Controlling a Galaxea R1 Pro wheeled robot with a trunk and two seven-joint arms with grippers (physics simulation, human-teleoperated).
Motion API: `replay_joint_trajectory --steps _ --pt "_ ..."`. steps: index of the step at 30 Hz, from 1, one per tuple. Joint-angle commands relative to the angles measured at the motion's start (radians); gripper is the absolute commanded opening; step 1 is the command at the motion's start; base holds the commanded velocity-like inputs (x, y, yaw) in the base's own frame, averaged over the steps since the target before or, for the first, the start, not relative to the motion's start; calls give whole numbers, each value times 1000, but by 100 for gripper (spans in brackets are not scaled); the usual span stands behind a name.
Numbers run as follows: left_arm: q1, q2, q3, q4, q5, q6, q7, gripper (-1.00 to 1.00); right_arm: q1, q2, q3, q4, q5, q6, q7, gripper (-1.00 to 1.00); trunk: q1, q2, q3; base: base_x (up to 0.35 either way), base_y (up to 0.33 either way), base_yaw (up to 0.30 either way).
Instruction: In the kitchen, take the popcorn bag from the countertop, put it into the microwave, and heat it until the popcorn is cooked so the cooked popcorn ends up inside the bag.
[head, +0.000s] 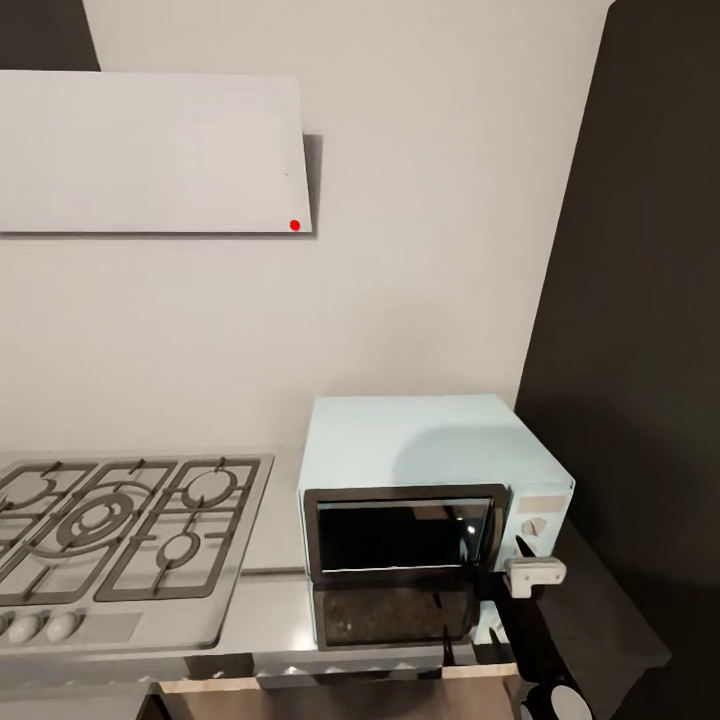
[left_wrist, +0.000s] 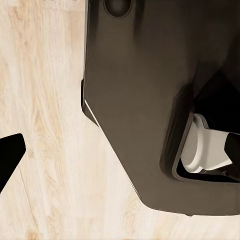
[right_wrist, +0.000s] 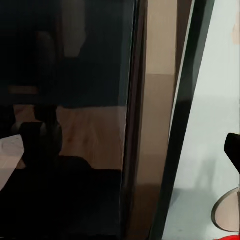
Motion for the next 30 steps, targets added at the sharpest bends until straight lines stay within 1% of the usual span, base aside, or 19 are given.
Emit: replay_joint_trajectory --steps 1,8,9,24,27,30 --pt "1 0 7 -3 0 5 0 100 -1 -1 4 0 1 -2 -8 100 1 -1 -1 204 -68 0" --pt "1 0 7 -3 0 5 0 100 -1 -1 4 0 1 -2 -8 100 1 -1 -1 36 -13 0" --pt "1 0 7 -3 0 5 0 100 -1 -1 4 0 1 -2 -8 -100 1 -1 -1 1 0 0" --pt "1 0 7 -3 0 5 0 100 -1 -1 4 0 1 -2 -9 -100 1 -1 -1 0 0 0" --pt "1 -4 7 -3 0 5 0 100 -1 -1 4 0 1 -2 -8 -100 1 -1 -1 0 0 0" --pt "1 -5 7 -3 0 5 0 100 -1 -1 4 0 1 -2 -8 -100 1 -1 -1 -184 0 0"
